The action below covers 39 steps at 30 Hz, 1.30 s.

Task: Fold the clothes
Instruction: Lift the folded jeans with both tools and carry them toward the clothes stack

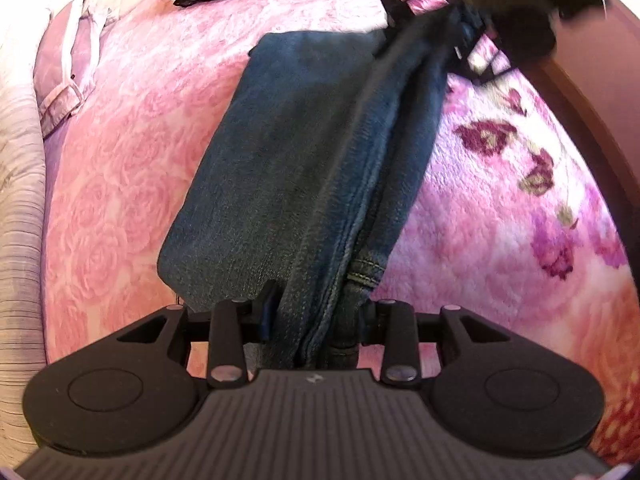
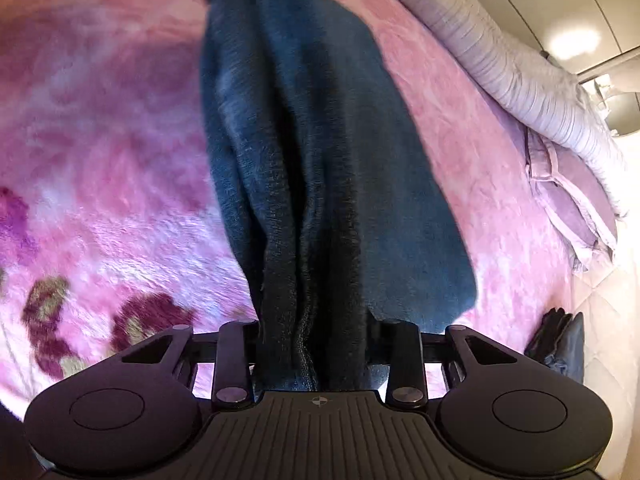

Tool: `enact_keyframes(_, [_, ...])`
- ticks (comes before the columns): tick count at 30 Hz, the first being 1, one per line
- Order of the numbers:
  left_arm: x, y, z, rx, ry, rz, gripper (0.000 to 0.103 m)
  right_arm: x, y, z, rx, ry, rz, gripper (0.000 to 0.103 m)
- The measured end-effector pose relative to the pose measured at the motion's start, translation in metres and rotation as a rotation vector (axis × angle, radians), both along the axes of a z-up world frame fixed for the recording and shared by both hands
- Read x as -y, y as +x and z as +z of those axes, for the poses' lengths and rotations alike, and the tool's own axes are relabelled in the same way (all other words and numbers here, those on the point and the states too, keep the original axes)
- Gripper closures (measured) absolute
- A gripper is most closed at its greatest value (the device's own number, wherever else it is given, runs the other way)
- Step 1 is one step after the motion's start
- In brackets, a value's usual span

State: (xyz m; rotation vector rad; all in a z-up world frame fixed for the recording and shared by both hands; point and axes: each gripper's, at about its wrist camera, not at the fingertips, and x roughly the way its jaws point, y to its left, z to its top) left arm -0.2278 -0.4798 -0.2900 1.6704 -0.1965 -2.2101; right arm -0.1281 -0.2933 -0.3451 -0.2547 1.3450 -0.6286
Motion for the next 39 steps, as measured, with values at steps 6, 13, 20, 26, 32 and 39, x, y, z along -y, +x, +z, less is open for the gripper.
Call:
enact_keyframes(6, [-0.026, -0.006, -0.022, 0.099, -0.197, -0.082, 0.045, 0.012, 0.009, 0.035, -0.009, 0.000, 0.019, 0.072])
enact_keyframes(13, [-0.025, -0.006, -0.029, 0.127, -0.201, -0.082, 0.071, -0.001, 0.022, 0.060, -0.033, 0.006, 0.063, 0.073])
enact_keyframes(20, [-0.044, 0.017, 0.032, 0.042, -0.235, -0.078, 0.075, -0.023, 0.023, 0.104, -0.013, 0.014, 0.064, 0.074])
enact_keyframes(26, [-0.077, 0.026, 0.062, 0.015, -0.233, -0.089, 0.075, -0.058, 0.021, 0.142, -0.013, 0.008, 0.070, 0.075])
enact_keyframes(32, [-0.100, 0.028, 0.081, -0.002, -0.238, -0.110, 0.075, -0.089, 0.018, 0.164, -0.033, 0.011, 0.055, 0.075])
enact_keyframes(39, [-0.119, 0.031, 0.105, -0.012, -0.284, -0.143, 0.075, -0.117, 0.013, 0.187, -0.047, -0.024, 0.016, 0.075])
